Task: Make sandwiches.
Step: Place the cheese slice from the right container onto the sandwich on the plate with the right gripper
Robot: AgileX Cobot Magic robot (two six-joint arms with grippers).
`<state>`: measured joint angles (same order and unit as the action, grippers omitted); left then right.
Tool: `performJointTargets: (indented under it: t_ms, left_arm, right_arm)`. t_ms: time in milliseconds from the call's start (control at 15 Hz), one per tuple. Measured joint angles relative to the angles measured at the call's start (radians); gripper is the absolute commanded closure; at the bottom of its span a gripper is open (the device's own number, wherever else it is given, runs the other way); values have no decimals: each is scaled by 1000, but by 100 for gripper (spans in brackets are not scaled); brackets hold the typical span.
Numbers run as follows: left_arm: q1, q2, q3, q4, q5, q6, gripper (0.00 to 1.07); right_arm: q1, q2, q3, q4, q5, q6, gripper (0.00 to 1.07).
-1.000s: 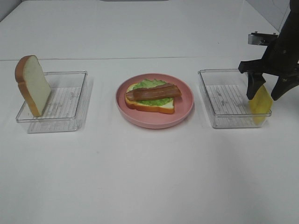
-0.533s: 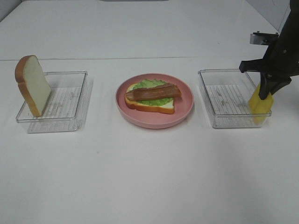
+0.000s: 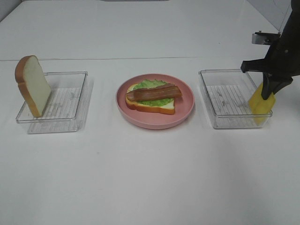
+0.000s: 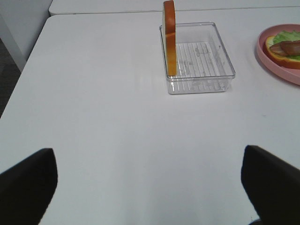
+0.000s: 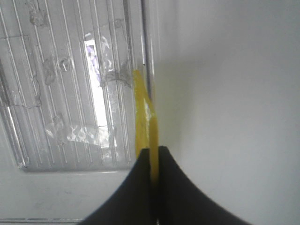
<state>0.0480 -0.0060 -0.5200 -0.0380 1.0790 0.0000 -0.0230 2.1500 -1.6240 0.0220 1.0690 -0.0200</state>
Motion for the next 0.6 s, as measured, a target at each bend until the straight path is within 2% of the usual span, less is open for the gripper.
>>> performJointTargets:
  t_ms: [533, 600]
  left_arm:
    - [0, 0, 0, 0, 0, 0, 6]
    - [0, 0, 0, 0, 0, 0, 6]
  right_arm:
    - [1, -80, 0, 10, 0, 0, 107]
    - [1, -112, 0, 42, 0, 0, 107]
